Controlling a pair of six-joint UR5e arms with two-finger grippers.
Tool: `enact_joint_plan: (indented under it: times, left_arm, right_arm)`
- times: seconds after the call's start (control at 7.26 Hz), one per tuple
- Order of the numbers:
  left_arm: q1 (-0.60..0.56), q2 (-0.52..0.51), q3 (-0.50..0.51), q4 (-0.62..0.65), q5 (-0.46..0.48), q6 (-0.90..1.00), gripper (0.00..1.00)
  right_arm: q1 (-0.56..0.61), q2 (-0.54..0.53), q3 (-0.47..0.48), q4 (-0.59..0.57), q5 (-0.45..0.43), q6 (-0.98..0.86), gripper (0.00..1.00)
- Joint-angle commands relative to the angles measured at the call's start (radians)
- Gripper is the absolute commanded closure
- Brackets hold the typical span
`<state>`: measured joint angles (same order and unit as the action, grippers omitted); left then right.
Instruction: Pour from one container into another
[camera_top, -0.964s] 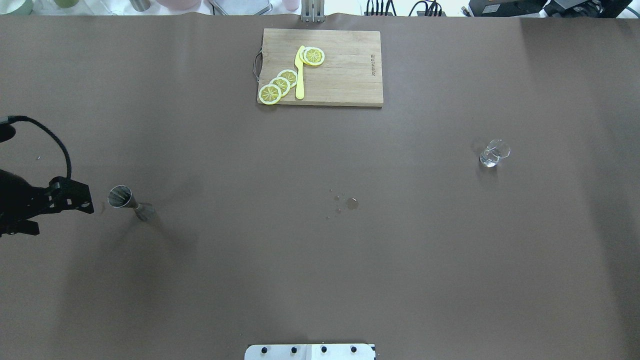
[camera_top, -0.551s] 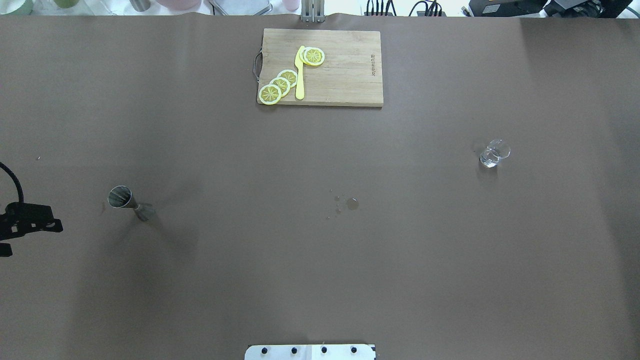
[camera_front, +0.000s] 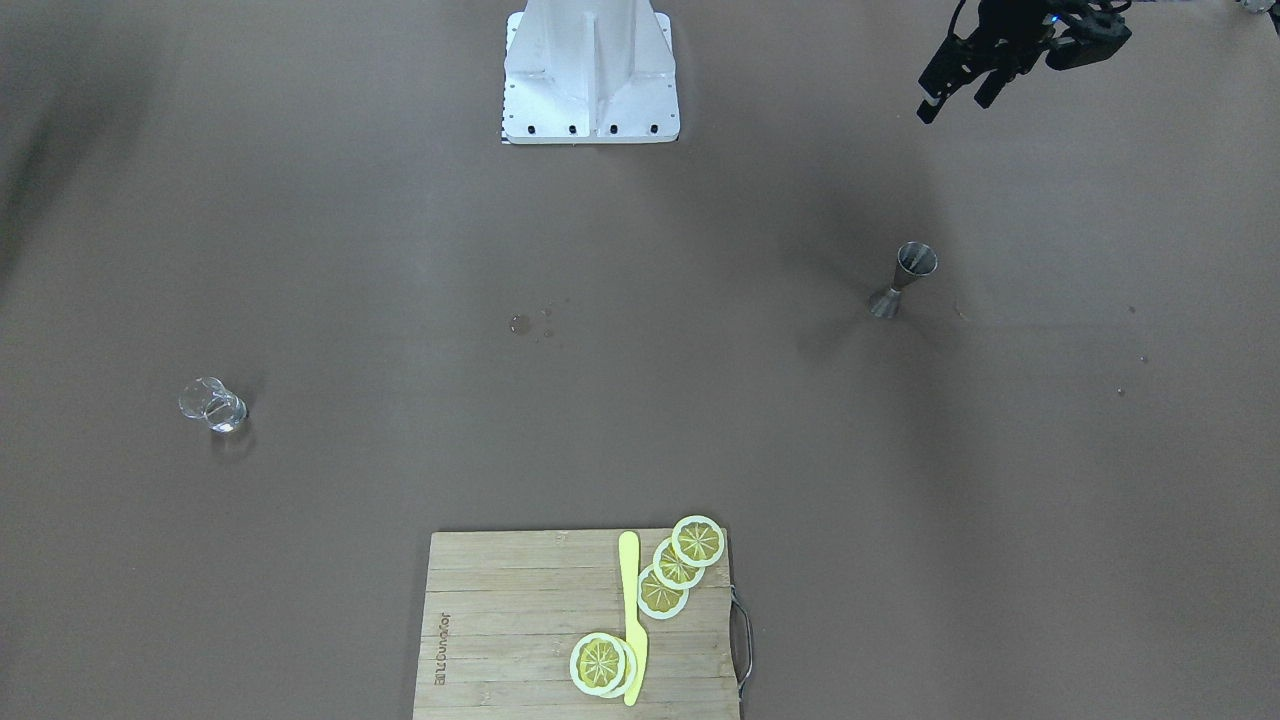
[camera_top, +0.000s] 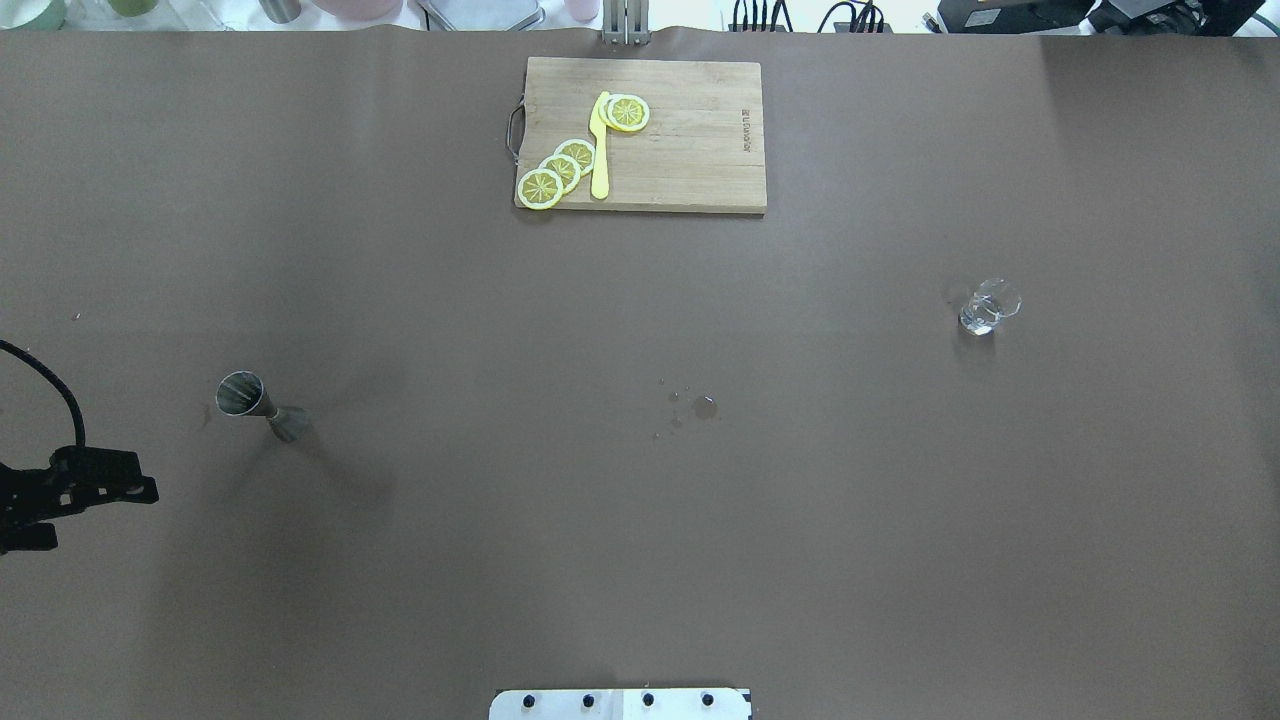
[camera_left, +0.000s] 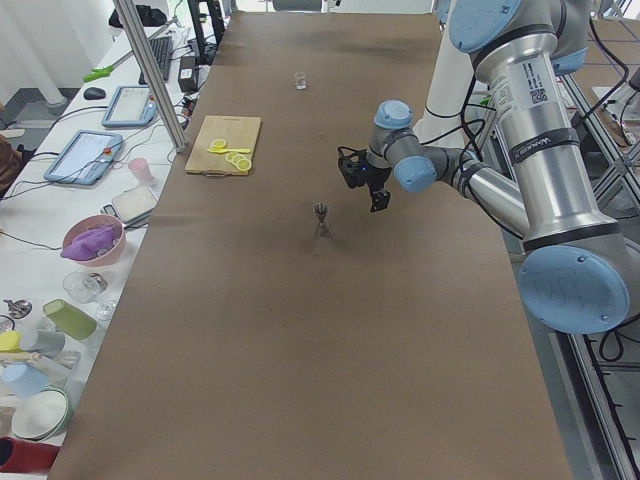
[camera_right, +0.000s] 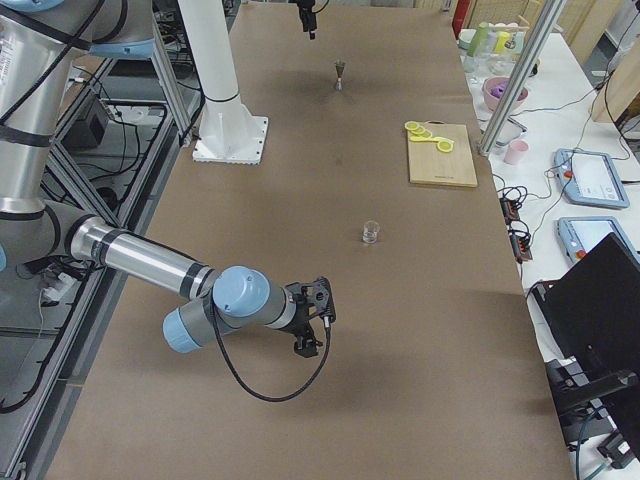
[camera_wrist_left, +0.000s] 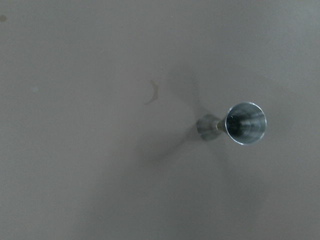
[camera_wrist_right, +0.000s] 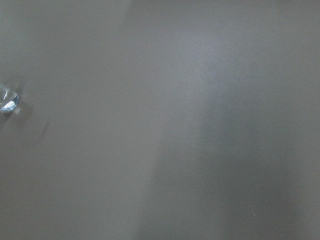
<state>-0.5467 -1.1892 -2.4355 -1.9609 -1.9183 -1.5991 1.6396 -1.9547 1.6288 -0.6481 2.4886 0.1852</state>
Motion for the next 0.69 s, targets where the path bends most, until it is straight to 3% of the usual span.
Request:
enact_joint_plan:
  times: [0.0, 0.41, 0.55]
  left_arm:
    - [0.063, -0.01, -0.046, 0.0, 0.007, -0.002, 0.02]
    - [0.082, -0.097, -0.042, 0.004, 0.01, -0.152, 0.04]
    - [0.083, -0.128, -0.027, 0.005, 0.015, -0.156, 0.04]
  right_arm:
    - [-0.078, 0.008, -0.001, 0.093, -0.01, 0.062, 0.01]
    - [-0.268, 0.066, 0.032, 0.175, -0.137, 0.17, 0.0]
    - [-0.317, 0.075, 0.048, 0.189, -0.14, 0.171, 0.0]
